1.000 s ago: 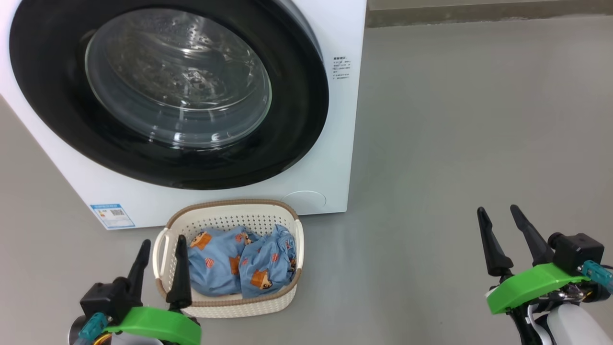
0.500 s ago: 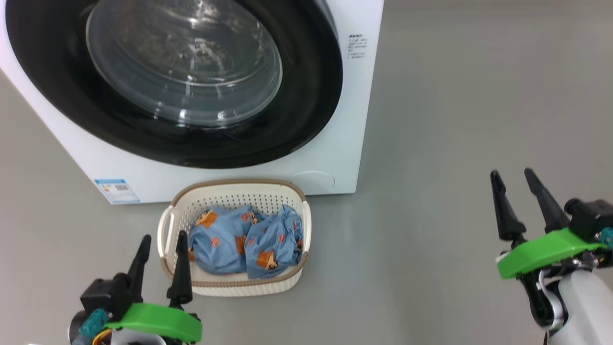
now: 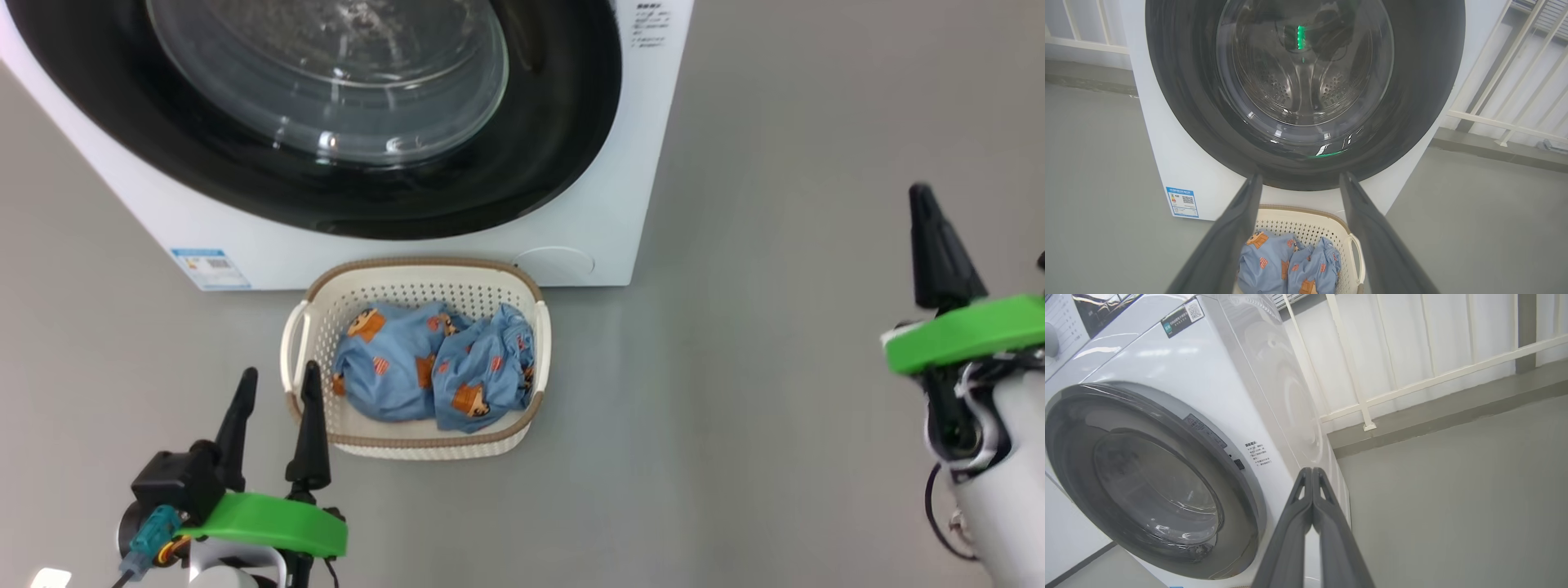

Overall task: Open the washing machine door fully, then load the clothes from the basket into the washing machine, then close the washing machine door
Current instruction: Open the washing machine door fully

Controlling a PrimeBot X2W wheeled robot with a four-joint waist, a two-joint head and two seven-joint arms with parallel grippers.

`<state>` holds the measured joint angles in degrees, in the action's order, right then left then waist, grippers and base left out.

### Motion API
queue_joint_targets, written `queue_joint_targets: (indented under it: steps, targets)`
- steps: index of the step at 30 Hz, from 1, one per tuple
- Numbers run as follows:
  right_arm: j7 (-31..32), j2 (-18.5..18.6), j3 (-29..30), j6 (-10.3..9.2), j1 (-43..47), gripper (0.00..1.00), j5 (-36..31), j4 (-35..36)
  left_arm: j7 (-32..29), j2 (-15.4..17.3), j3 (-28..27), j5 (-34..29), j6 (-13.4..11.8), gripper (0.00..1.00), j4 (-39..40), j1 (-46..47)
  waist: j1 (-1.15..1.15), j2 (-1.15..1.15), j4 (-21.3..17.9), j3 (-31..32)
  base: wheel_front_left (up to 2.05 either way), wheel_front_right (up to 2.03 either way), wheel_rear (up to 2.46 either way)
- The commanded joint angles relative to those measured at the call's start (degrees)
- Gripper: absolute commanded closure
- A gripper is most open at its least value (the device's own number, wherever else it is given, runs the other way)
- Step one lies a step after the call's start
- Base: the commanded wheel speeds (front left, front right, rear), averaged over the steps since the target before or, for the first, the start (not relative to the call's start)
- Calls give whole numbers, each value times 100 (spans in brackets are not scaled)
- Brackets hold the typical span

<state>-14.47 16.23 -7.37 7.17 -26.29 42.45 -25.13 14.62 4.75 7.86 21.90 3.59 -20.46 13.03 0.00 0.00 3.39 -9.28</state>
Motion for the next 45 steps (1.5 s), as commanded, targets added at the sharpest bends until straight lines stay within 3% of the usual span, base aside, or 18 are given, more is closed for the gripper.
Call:
queue_joint_targets:
  steps: [1,12,17,27,34,45]
  targets:
    - [-33,144,-149,32,-192,100,246,124,38,80,-178,-69,41,0,176,219,0,0,86,-88,0,0,0]
    - [596,751,-554,32,-1013,100,2404,188,38,22,-177,-161,158,0,260,325,0,0,288,-416,0,0,0]
    - [856,851,-650,32,-1295,100,3013,197,38,-1,-192,-197,185,0,281,375,0,0,359,-570,0,0,0]
    - [1962,1083,-669,32,-2215,100,4384,171,38,-75,-180,-257,224,0,360,580,0,0,556,-1157,0,0,0]
    - [2678,1137,-655,32,-2790,100,4851,136,38,-135,-148,-254,254,0,417,751,0,0,717,-1504,0,0,0]
    - [3629,1112,-910,32,-3655,100,4934,-54,38,-183,-37,-144,271,0,519,892,0,0,945,-1938,0,0,0]
